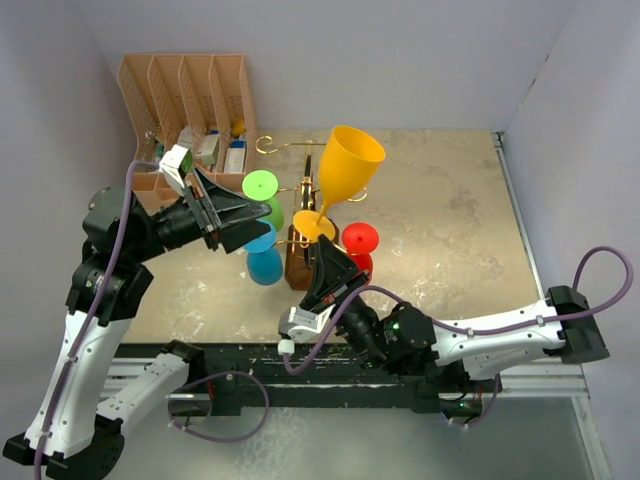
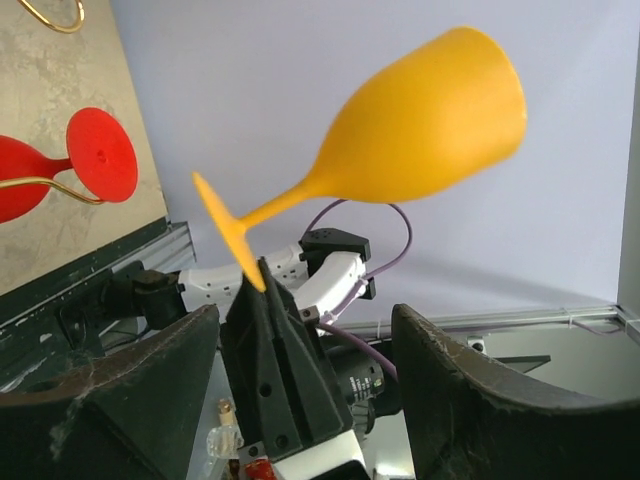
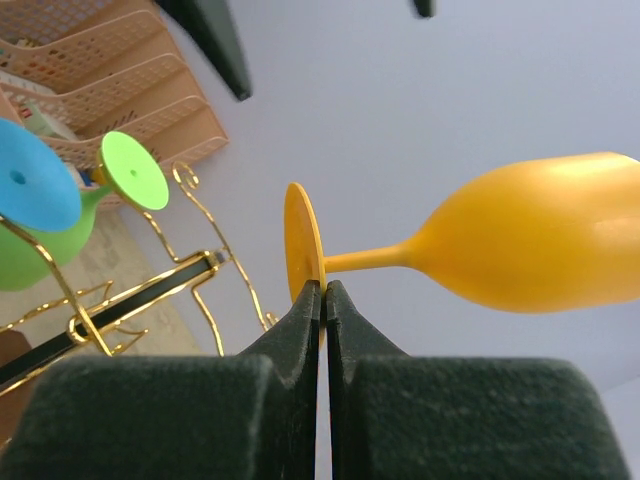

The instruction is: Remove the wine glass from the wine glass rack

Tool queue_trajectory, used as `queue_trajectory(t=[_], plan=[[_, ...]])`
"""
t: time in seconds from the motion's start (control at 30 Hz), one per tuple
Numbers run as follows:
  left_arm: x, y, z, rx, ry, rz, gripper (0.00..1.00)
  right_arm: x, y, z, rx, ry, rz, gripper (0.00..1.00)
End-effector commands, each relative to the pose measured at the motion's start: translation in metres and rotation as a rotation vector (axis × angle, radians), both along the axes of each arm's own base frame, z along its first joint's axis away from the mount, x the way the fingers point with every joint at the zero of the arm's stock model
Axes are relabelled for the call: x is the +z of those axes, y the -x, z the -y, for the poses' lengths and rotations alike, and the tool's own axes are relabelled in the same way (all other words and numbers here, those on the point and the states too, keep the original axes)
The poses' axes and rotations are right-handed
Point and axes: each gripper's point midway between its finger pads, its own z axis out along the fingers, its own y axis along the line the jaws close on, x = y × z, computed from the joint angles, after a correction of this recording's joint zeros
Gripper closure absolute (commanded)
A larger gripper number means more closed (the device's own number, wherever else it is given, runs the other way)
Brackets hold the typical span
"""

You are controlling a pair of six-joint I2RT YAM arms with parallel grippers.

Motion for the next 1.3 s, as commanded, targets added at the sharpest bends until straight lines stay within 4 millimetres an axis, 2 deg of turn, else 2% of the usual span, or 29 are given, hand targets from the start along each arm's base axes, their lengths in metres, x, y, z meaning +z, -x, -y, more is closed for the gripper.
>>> queue_trajectory(t=[0.0,0.17,0.47,0.8,1.1,1.27], plan=[[-0.013,-0.007,0.002,0.002,-0.003,-0.075,0.28,0.045,0.005,0.023,-0.035,-0.168,0.078,1.00],[-0.022,-0.008,0.004,-0.012,-0.006,-0.087,0.30,0.039,0.008,0.012,-0.056,-0.116,0.130,1.00],[-0.022,-0.009,0.008,-0.046,0.005,-0.080,0.33,0.035,0.011,0.003,-0.048,-0.097,0.137,1.00],[-0.024,-0.006,0.007,-0.051,0.003,-0.088,0.34,0.029,0.018,-0.025,-0.030,-0.073,0.158,1.00],[-0.024,0.000,0.006,-0.055,0.009,-0.090,0.55,0.027,0.023,-0.037,-0.033,-0.062,0.184,1.00],[-0.024,0.003,0.006,-0.071,0.026,-0.076,0.69,0.025,0.025,-0.041,-0.032,-0.059,0.186,1.00]])
